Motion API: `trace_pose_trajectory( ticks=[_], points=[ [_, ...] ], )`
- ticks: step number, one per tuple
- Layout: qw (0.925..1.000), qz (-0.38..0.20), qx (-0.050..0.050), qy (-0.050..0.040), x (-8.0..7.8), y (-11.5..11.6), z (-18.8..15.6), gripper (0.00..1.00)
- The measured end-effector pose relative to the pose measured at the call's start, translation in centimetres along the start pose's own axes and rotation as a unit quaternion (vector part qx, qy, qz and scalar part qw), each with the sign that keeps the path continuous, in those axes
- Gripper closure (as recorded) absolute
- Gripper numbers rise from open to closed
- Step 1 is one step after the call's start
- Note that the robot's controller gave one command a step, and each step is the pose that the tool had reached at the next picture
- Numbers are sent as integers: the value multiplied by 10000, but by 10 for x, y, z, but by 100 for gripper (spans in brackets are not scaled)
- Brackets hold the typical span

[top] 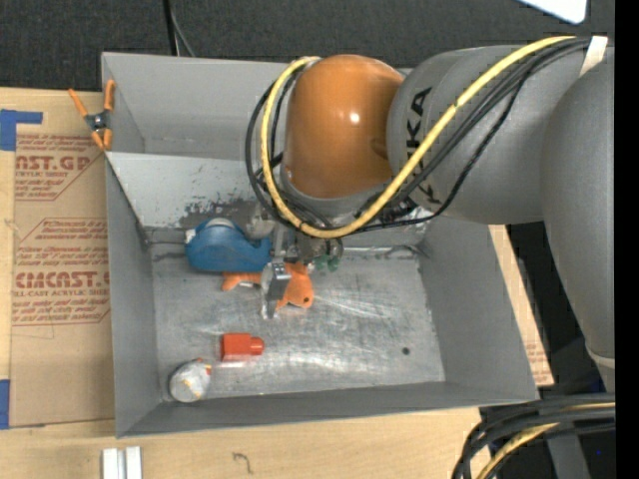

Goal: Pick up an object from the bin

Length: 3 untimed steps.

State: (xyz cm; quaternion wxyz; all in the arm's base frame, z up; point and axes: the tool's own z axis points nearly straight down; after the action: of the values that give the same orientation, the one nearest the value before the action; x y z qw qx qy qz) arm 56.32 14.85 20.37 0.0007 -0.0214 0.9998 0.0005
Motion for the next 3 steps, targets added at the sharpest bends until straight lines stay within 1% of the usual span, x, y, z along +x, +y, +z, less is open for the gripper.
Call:
trace_pose_trajectory(
  ticks=[1, 2, 3],
  points=[
    [10000, -74, 4, 23, -13, -34, 56, 0],
    [9985, -549, 8, -49, -25, -45, 115, 0],
    [9984, -564, -2, -52, -25, -47, 126, 0]
  ],
)
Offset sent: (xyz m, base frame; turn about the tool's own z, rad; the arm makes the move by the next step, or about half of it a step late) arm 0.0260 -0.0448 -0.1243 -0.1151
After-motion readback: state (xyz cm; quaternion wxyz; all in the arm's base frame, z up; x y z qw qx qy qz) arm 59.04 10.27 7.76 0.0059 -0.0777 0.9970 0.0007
